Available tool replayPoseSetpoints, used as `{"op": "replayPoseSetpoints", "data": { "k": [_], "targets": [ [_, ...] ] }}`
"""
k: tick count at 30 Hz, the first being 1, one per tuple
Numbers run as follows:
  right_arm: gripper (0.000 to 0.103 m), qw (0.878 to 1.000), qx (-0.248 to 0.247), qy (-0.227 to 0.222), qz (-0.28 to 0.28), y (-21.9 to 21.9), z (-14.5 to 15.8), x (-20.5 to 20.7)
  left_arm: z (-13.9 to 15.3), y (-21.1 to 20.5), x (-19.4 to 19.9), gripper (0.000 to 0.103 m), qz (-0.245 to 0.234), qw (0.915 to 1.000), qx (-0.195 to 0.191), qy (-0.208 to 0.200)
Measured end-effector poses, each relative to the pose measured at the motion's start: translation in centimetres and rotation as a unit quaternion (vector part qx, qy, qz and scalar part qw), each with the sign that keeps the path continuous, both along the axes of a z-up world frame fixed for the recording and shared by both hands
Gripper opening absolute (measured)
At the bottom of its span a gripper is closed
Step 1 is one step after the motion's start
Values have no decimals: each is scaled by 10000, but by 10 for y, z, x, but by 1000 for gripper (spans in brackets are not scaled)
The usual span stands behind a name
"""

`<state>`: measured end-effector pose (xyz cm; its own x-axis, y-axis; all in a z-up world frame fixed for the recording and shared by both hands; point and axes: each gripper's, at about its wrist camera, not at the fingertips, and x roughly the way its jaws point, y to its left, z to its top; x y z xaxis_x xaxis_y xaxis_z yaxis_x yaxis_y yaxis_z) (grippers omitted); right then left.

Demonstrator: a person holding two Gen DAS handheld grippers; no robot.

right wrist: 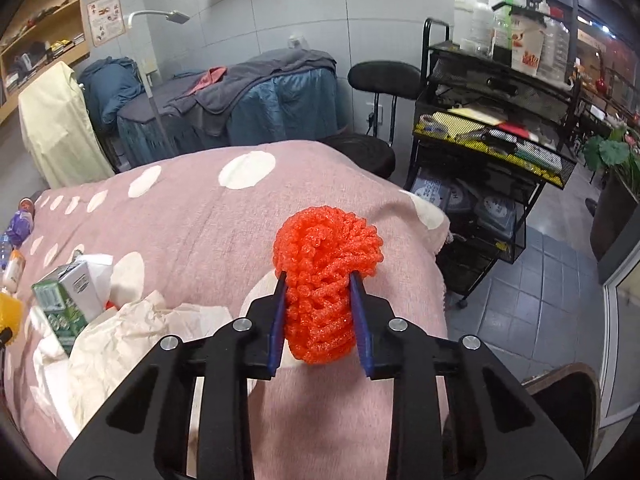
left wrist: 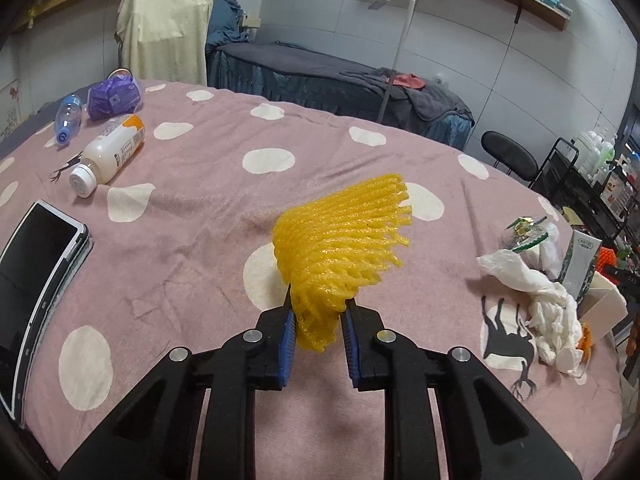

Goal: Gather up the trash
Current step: 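Carry the orange net into the bin and open the right tool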

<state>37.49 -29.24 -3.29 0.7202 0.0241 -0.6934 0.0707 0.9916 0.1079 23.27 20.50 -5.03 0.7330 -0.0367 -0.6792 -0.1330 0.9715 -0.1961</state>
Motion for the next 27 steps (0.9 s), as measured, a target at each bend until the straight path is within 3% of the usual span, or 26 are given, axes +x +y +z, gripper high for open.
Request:
{"op": "replayPoseSetpoints", "data": {
  "k": [7,15,27],
  "targets": [
    [29,9988,-84,-460,115,3,21,-53,24,-32,-31,20,-234,9989,-122,-381],
    [29,9964,169,-828,99,-10,37,-115,44,-85,-68,20,-740,9948,-100,-687],
    [29,9945,315,-1004,-3,-28,41,-193,50,-145,-99,20,-1288,9873,-183,-915]
  ]
}}
